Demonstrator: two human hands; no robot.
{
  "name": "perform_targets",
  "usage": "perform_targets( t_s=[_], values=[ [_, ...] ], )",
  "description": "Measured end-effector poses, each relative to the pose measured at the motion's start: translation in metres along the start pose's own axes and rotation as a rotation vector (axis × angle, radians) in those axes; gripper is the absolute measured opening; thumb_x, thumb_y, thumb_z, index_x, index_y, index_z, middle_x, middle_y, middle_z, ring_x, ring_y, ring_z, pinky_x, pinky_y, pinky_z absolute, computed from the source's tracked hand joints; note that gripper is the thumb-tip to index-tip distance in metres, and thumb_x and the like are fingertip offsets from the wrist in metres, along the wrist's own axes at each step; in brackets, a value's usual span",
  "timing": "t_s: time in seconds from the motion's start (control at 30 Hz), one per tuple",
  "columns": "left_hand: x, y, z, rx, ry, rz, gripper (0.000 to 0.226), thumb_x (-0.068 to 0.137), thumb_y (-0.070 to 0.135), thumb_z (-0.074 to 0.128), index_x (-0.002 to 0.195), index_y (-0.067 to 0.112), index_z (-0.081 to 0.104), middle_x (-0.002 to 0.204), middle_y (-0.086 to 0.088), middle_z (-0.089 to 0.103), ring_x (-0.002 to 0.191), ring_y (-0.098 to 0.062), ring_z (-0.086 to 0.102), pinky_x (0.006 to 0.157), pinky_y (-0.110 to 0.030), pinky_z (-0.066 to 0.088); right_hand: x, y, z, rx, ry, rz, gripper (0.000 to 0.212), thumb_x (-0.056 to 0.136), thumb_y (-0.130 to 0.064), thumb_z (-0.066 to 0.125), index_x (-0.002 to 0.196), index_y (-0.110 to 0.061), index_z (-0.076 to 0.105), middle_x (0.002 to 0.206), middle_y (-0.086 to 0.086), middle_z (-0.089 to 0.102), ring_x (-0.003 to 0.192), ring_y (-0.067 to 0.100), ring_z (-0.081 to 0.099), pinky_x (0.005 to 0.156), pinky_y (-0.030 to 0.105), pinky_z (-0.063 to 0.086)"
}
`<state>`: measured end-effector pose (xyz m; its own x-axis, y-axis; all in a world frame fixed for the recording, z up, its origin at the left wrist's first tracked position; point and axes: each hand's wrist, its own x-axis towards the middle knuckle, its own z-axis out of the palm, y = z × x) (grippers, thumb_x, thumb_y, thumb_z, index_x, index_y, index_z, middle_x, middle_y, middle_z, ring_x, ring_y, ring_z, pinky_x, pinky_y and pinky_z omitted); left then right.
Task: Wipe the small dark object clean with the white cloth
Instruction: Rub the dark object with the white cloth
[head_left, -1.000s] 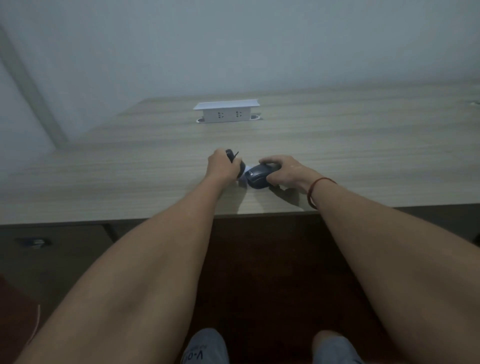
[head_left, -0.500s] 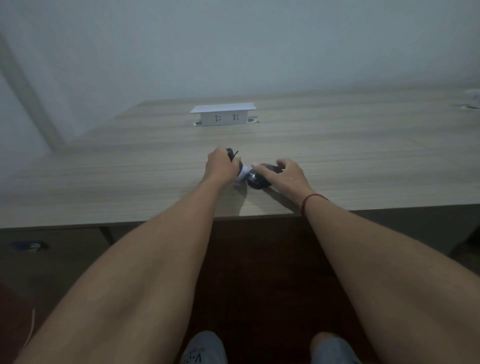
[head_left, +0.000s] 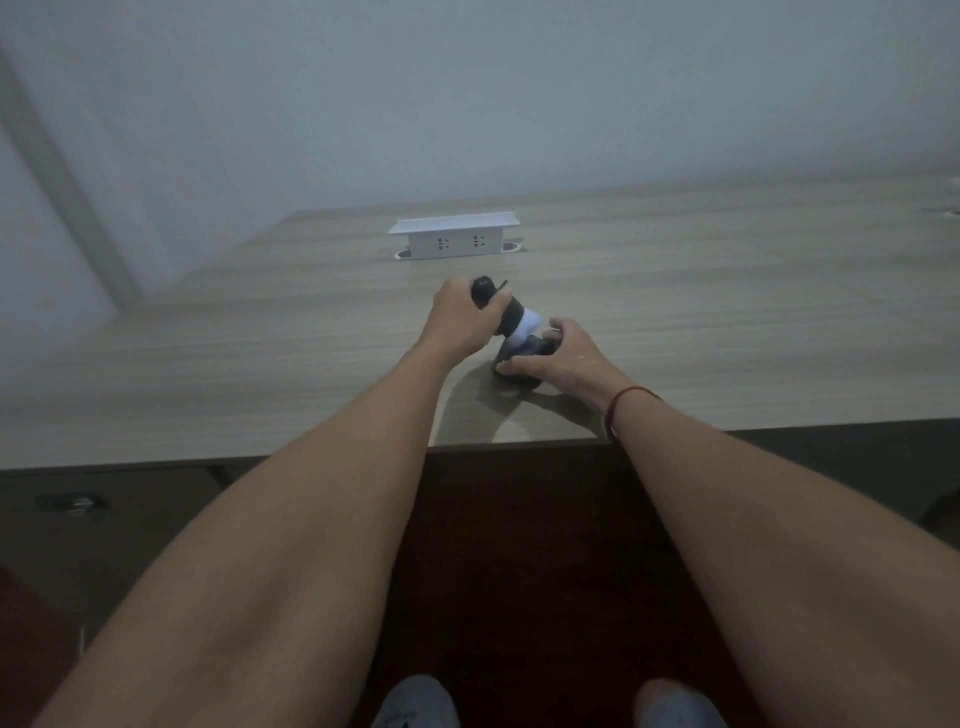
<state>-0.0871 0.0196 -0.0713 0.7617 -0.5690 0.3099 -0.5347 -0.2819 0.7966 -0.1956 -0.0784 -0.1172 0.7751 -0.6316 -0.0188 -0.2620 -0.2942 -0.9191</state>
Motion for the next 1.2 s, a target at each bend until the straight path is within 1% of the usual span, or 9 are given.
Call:
perform_targets(
  t_s=[0.13, 0.3, 0.43, 0.53, 0.67, 0.77, 0.9, 1.0, 1.2],
  values=[
    [0.008, 0.003, 0.004, 0.361, -0.057, -0.032, 0.020, 0.092, 0.025, 0.058, 0.087, 0.006, 0.058, 0.106, -0.020, 0.065, 0.093, -0.034, 0.062, 0.073, -0.032, 0.045, 0.002, 0.002, -0.001, -0.028, -0.030, -0.020, 0.094, 0.066, -0.037, 0.085, 0.144, -0.010, 0.038, 0.139, 0.009, 0.048, 0.112, 0.019, 0.046, 0.094, 0.031, 0.039],
    [0.014, 0.013, 0.012, 0.221, 0.011, 0.036, 0.030, 0.092, 0.031, 0.057, 0.090, 0.002, 0.062, 0.092, -0.016, 0.063, 0.093, -0.034, 0.063, 0.070, -0.028, 0.039, 0.007, -0.002, 0.001, -0.022, -0.047, -0.001, 0.077, 0.066, -0.037, 0.084, 0.130, -0.013, 0.050, 0.120, 0.003, 0.058, 0.112, 0.023, 0.055, 0.091, 0.034, 0.044],
    [0.018, 0.019, 0.019, 0.327, -0.121, 0.010, 0.037, 0.093, 0.032, 0.056, 0.106, -0.003, 0.062, 0.106, -0.019, 0.066, 0.092, -0.031, 0.062, 0.071, -0.032, 0.043, 0.008, 0.001, 0.000, 0.037, -0.026, 0.032, 0.092, 0.070, -0.031, 0.084, 0.142, -0.013, 0.029, 0.125, 0.001, 0.046, 0.110, 0.018, 0.045, 0.089, 0.033, 0.038],
    [0.025, 0.038, 0.014, 0.428, -0.191, 0.045, 0.033, 0.095, 0.027, 0.055, 0.104, -0.005, 0.062, 0.098, -0.018, 0.061, 0.090, -0.028, 0.057, 0.072, -0.030, 0.039, 0.009, -0.001, 0.001, 0.009, -0.013, 0.073, 0.102, 0.069, -0.036, 0.083, 0.148, -0.013, 0.023, 0.141, 0.010, 0.043, 0.123, 0.026, 0.046, 0.095, 0.038, 0.040],
    [0.032, 0.046, 0.020, 0.413, -0.230, 0.097, 0.037, 0.092, 0.034, 0.058, 0.107, 0.000, 0.061, 0.093, -0.009, 0.059, 0.087, -0.025, 0.060, 0.069, -0.029, 0.040, 0.008, -0.003, 0.004, -0.007, -0.035, 0.068, 0.057, 0.069, -0.038, 0.081, 0.117, -0.020, 0.055, 0.116, 0.007, 0.060, 0.108, 0.026, 0.056, 0.099, 0.047, 0.046],
    [0.029, 0.034, 0.025, 0.454, -0.261, 0.060, 0.037, 0.092, 0.033, 0.059, 0.103, -0.002, 0.063, 0.099, -0.017, 0.064, 0.096, -0.031, 0.062, 0.071, -0.030, 0.041, 0.009, -0.002, 0.004, -0.029, -0.034, 0.032, 0.032, 0.069, -0.038, 0.081, 0.090, -0.024, 0.062, 0.101, 0.004, 0.066, 0.101, 0.025, 0.060, 0.096, 0.047, 0.049],
    [0.031, 0.030, 0.019, 0.343, -0.168, 0.066, 0.027, 0.092, 0.029, 0.059, 0.088, 0.003, 0.060, 0.098, -0.020, 0.067, 0.092, -0.034, 0.065, 0.073, -0.035, 0.049, 0.008, 0.000, 0.019, -0.166, 0.112, 0.036, 0.063, 0.058, -0.073, 0.073, 0.086, -0.019, 0.058, 0.091, 0.004, 0.066, 0.089, 0.023, 0.062, 0.088, 0.043, 0.053],
    [0.033, 0.023, 0.012, 0.316, -0.130, 0.032, 0.032, 0.092, 0.031, 0.059, 0.095, -0.001, 0.061, 0.103, -0.023, 0.068, 0.092, -0.037, 0.067, 0.078, -0.038, 0.054, 0.009, 0.008, 0.030, -0.365, 0.259, -0.063, 0.060, 0.067, -0.077, 0.062, 0.083, -0.019, 0.060, 0.082, 0.000, 0.065, 0.083, 0.019, 0.059, 0.094, 0.043, 0.045],
    [0.033, 0.015, 0.005, 0.343, -0.034, -0.034, 0.027, 0.094, 0.023, 0.057, 0.098, -0.003, 0.061, 0.110, -0.024, 0.063, 0.098, -0.037, 0.060, 0.075, -0.033, 0.043, 0.002, 0.006, 0.031, -0.420, 0.375, -0.139, 0.035, 0.083, -0.055, 0.061, 0.089, -0.021, 0.062, 0.081, -0.004, 0.063, 0.085, 0.017, 0.057, 0.115, 0.048, 0.023]
  ],
)
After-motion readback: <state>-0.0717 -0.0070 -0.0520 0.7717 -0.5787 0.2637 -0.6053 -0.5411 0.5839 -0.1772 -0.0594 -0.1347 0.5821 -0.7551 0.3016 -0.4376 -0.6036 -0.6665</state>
